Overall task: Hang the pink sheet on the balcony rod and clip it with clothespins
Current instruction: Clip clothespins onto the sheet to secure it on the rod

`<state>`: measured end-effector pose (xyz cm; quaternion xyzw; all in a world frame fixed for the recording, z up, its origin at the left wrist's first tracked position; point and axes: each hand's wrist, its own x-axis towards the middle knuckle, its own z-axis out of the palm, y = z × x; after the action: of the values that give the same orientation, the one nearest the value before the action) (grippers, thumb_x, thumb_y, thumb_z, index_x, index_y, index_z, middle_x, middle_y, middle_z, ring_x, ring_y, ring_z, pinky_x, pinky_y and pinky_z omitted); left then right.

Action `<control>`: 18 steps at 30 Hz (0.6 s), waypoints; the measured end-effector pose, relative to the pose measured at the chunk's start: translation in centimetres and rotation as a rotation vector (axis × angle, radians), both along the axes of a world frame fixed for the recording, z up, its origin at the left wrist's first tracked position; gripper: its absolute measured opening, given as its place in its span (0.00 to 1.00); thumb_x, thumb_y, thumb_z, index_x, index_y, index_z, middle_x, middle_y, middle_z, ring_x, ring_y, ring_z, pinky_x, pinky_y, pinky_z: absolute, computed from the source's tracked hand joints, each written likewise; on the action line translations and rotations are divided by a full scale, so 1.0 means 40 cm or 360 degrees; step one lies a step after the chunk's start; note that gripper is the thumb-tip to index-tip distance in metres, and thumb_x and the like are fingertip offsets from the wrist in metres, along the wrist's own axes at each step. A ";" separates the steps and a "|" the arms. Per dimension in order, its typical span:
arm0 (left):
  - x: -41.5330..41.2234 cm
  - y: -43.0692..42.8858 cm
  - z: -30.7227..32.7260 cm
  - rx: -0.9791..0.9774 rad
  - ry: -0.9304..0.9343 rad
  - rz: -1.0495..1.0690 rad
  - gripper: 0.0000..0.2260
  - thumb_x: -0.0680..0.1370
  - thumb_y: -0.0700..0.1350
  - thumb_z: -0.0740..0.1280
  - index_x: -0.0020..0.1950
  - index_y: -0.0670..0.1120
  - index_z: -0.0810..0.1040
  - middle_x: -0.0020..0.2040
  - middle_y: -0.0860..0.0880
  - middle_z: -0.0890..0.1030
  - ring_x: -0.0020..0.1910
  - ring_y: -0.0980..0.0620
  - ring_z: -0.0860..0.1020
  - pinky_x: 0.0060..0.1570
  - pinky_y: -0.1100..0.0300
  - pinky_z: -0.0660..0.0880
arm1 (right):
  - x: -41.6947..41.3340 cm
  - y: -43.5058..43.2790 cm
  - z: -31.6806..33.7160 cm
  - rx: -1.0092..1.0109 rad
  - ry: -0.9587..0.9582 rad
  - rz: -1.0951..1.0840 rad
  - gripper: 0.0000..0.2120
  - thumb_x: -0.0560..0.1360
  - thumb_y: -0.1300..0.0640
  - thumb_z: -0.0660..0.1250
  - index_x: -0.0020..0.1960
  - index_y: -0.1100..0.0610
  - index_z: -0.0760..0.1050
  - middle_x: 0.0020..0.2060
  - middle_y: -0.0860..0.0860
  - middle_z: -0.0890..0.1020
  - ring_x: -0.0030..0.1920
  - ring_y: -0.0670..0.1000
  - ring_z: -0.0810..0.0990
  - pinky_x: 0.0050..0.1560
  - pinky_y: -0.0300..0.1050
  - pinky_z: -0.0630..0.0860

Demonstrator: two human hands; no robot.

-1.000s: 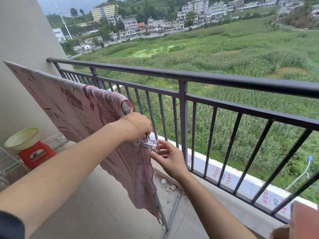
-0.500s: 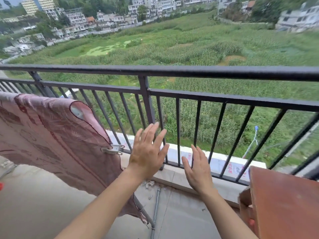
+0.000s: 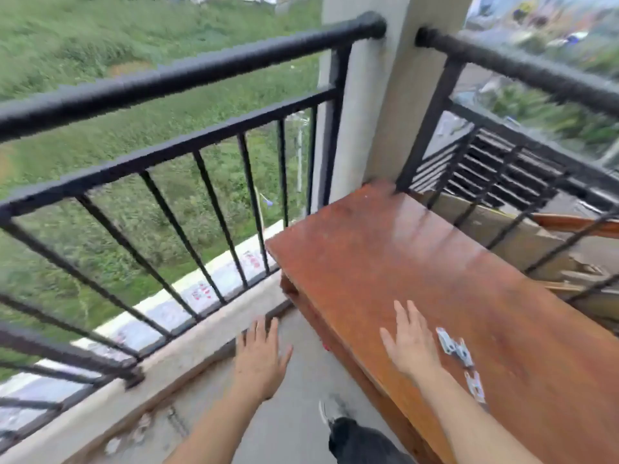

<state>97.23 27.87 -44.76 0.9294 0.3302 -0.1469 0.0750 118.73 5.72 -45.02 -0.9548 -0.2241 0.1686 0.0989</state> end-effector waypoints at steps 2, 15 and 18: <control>0.108 -0.049 0.001 -0.0039 -0.0052 -0.0193 0.32 0.81 0.64 0.45 0.81 0.48 0.50 0.81 0.45 0.50 0.79 0.44 0.50 0.75 0.43 0.53 | 0.017 -0.125 0.003 -0.0078 -0.0012 -0.0232 0.33 0.80 0.40 0.57 0.81 0.50 0.50 0.81 0.54 0.52 0.79 0.57 0.54 0.75 0.54 0.58; 0.443 -0.378 -0.090 -0.0503 0.0029 -0.0491 0.29 0.83 0.61 0.47 0.81 0.51 0.48 0.81 0.47 0.42 0.79 0.47 0.44 0.76 0.48 0.51 | 0.107 -0.357 -0.136 -0.0089 0.0371 -0.0573 0.28 0.80 0.48 0.60 0.78 0.52 0.58 0.75 0.50 0.62 0.73 0.54 0.66 0.67 0.52 0.70; 0.455 -0.392 -0.171 -0.0590 0.0233 -0.0479 0.28 0.83 0.61 0.47 0.81 0.52 0.48 0.81 0.48 0.41 0.79 0.47 0.42 0.77 0.48 0.49 | 0.170 -0.332 -0.186 -0.0090 0.0333 -0.0418 0.27 0.80 0.50 0.61 0.77 0.52 0.59 0.73 0.50 0.64 0.71 0.55 0.69 0.64 0.55 0.73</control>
<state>115.41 12.20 -51.60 0.9254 0.1600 -0.2813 0.1973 125.53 -7.56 -52.47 -0.9554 -0.0809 0.2591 0.1161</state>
